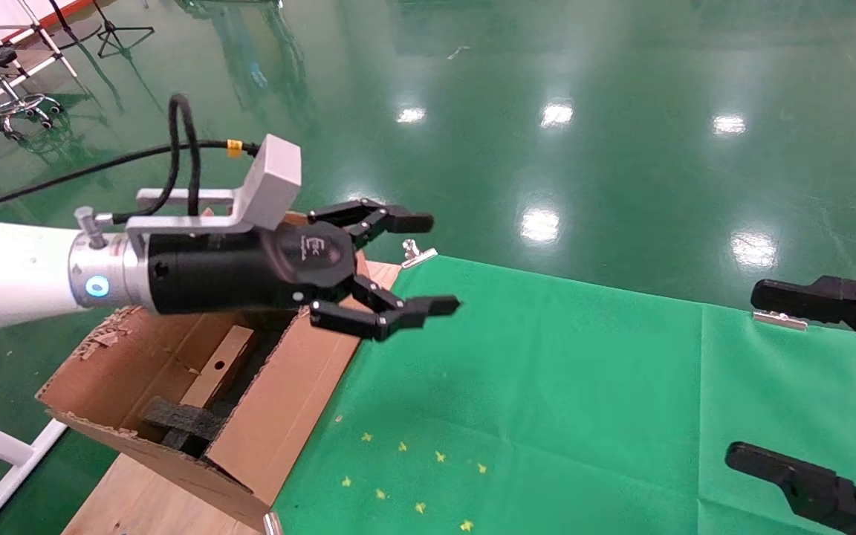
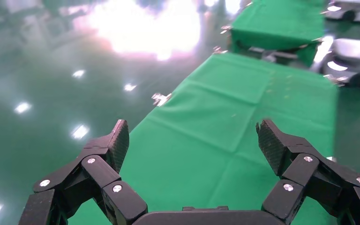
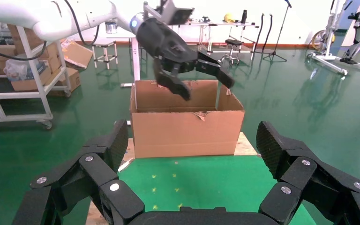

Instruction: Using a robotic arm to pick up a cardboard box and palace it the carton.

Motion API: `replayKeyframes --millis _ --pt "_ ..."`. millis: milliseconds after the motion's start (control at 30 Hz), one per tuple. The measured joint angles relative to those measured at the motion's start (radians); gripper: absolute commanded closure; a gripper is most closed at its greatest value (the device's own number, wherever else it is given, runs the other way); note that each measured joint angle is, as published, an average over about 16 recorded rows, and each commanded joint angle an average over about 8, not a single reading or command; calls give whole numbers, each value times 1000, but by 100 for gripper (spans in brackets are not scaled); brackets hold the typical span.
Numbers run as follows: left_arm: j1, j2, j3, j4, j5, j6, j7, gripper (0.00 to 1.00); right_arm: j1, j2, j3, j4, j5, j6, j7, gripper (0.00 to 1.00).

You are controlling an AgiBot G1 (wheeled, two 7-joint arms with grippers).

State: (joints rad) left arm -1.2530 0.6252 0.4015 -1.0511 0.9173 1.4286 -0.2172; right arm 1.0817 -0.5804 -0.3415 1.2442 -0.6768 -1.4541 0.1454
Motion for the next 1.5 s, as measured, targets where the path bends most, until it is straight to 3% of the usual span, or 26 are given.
replayKeyframes --millis 600,1500 --pt "183 -14 -125 -239 -193 69 30 0 0 0 0 0 0 0 0 0" --pt "182 -15 -125 -237 -191 68 30 0 0 0 0 0 0 0 0 0"
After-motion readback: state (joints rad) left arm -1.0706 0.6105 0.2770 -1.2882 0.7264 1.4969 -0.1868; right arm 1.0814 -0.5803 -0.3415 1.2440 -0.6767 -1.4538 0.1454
